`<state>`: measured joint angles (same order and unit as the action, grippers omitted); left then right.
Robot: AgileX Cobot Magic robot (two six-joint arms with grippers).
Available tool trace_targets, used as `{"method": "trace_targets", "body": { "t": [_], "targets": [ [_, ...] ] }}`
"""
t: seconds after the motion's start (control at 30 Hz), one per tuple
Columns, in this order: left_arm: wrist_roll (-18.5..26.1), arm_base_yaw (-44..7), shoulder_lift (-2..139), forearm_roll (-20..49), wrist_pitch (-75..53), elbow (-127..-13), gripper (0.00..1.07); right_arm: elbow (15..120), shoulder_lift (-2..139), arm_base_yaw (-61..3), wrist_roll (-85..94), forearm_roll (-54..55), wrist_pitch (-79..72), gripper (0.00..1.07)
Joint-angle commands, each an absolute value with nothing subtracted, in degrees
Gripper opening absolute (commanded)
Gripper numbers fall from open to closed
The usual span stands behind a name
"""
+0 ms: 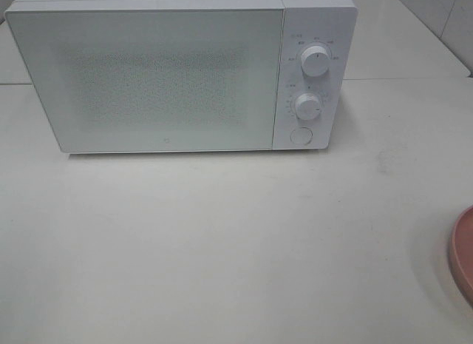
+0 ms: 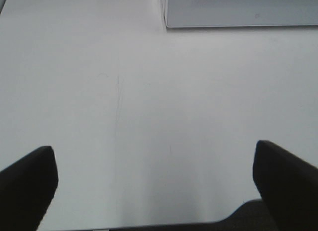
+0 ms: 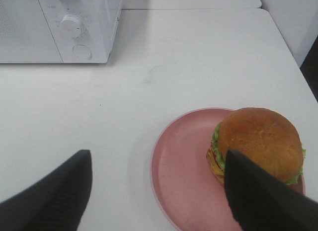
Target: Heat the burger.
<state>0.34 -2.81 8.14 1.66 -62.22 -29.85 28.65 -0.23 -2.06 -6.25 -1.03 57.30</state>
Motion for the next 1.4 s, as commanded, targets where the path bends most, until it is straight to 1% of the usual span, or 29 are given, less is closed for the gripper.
{"method": "trace_targets", "body": {
  "t": [0.03,0.07,0.1,0.13,0.23,1.4],
  "targets": [
    [0.0,-0.6,3.8,1.8,-61.4,-29.6,1.0,28.5,-1.8,-1.7,-5.5,-1.1,57.0,0.73],
    [0.0,0.6,2.9,1.8,-61.4,-29.6,1.0,28.5,-1.8,-1.7,-5.5,-1.1,57.0,0.73],
    [0.0,0.6,2.9,1.8,-61.4,-29.6,1.0,28.5,-1.8,-1.7,-5.5,-1.1,57.0,0.73],
    [0.0,2.7,0.5,1.8,-61.4,-29.6,1.0,28.5,-1.8,-1.7,-5.5,-1.1,57.0,0.73],
    [0.0,3.8,-1.8,1.8,-61.4,-29.6,1.0,28.5,-1.8,-1.7,-5.5,-1.1,57.0,0.73],
    [0.3,3.8,-1.5,1.8,-61.4,-29.6,1.0,28.5,-1.8,-1.7,-5.4,-1.1,57.0,0.73]
  ]
}}
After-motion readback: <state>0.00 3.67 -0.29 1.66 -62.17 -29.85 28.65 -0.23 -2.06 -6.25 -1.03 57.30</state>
